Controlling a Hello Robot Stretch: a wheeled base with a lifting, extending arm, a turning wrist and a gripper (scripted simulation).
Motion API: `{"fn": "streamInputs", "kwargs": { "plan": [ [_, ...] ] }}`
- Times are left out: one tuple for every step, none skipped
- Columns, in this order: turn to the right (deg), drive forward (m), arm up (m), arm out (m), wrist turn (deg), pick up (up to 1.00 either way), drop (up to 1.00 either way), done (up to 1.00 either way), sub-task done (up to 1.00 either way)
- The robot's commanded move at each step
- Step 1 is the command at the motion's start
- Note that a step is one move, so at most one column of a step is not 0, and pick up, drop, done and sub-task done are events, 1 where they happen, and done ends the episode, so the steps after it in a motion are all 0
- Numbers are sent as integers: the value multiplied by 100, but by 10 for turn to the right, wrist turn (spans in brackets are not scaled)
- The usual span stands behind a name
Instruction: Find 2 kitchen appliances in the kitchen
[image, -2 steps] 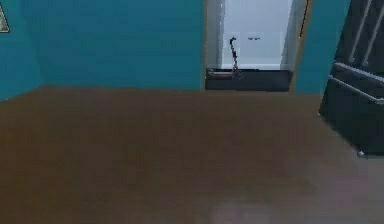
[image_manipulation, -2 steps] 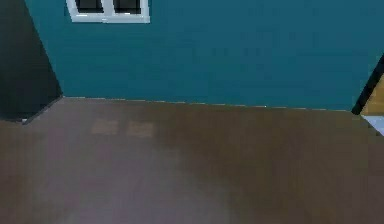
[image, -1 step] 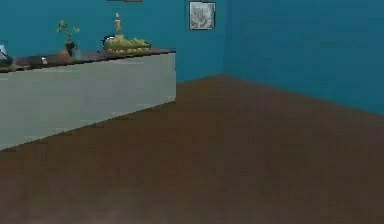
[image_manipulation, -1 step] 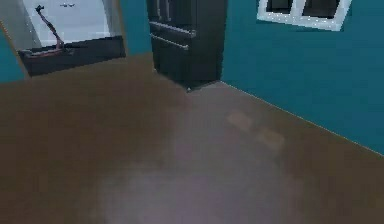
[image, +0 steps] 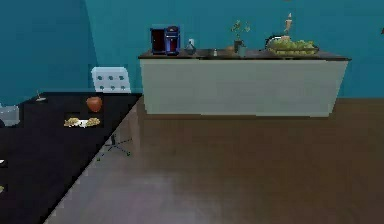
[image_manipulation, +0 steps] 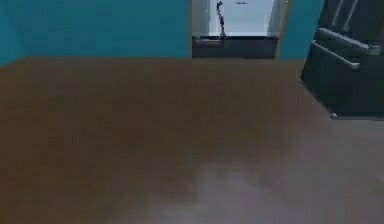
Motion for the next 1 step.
{"fn": "streamInputs", "kwargs": {
  "plan": [
    [0, 100, 0, 0, 0, 0, 0, 0, 0]
  ]
}}
